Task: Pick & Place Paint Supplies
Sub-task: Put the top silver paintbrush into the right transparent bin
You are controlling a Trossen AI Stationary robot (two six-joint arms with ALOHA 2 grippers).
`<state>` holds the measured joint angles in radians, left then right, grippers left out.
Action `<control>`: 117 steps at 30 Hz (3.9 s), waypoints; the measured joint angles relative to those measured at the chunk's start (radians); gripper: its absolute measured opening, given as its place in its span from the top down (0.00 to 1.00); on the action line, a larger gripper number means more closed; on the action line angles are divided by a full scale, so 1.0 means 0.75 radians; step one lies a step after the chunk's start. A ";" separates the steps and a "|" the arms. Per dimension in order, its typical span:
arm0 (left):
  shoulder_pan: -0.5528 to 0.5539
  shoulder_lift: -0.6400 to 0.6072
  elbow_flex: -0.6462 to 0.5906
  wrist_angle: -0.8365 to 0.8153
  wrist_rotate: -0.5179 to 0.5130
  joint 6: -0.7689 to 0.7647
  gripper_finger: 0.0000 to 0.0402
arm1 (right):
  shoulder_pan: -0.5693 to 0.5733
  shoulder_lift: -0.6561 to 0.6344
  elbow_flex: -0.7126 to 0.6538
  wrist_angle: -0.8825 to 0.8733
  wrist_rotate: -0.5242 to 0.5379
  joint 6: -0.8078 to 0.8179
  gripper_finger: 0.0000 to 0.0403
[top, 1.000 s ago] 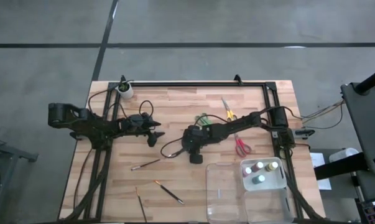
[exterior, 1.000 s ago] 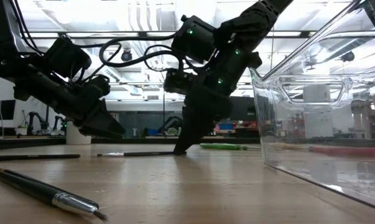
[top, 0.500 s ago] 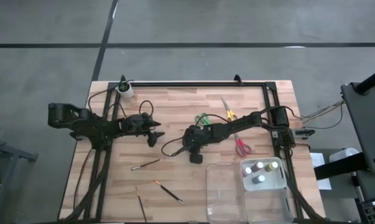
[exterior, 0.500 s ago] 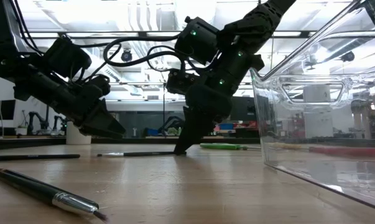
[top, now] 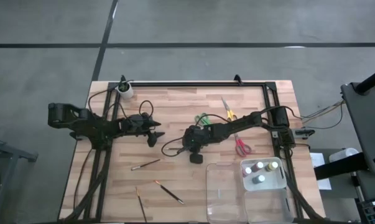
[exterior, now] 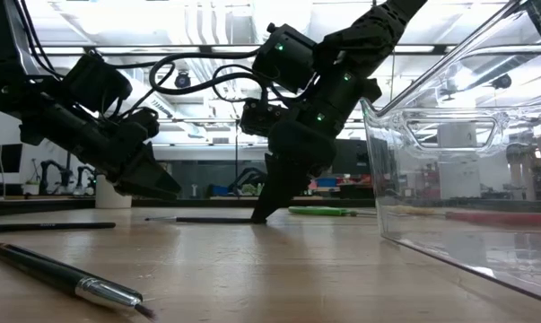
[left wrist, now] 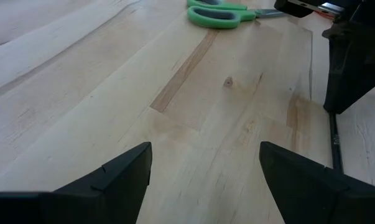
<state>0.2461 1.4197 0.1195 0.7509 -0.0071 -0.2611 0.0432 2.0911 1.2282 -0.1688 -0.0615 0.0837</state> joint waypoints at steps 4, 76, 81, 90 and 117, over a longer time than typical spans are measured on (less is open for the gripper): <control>0.000 0.000 0.000 0.000 0.000 0.000 0.24 | 0.000 0.000 0.000 0.000 0.000 0.018 0.98; 0.000 0.000 0.000 -0.040 -0.001 0.000 0.24 | 0.265 -0.803 -0.011 -0.635 0.151 0.334 0.98; 0.000 0.000 0.000 -0.060 0.000 -0.001 0.24 | 0.378 -0.890 -0.011 -0.695 0.190 0.439 0.98; 0.000 0.000 0.000 -0.060 0.000 0.000 0.24 | 0.611 -1.002 -0.011 -0.899 0.199 0.838 0.98; 0.000 0.000 0.000 -0.061 0.000 0.000 0.24 | 1.395 -1.051 -0.010 -0.929 0.346 1.894 0.98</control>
<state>0.2462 1.4197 0.1192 0.7055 -0.0072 -0.2611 1.0894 1.3025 1.2209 -0.8658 0.1979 1.5045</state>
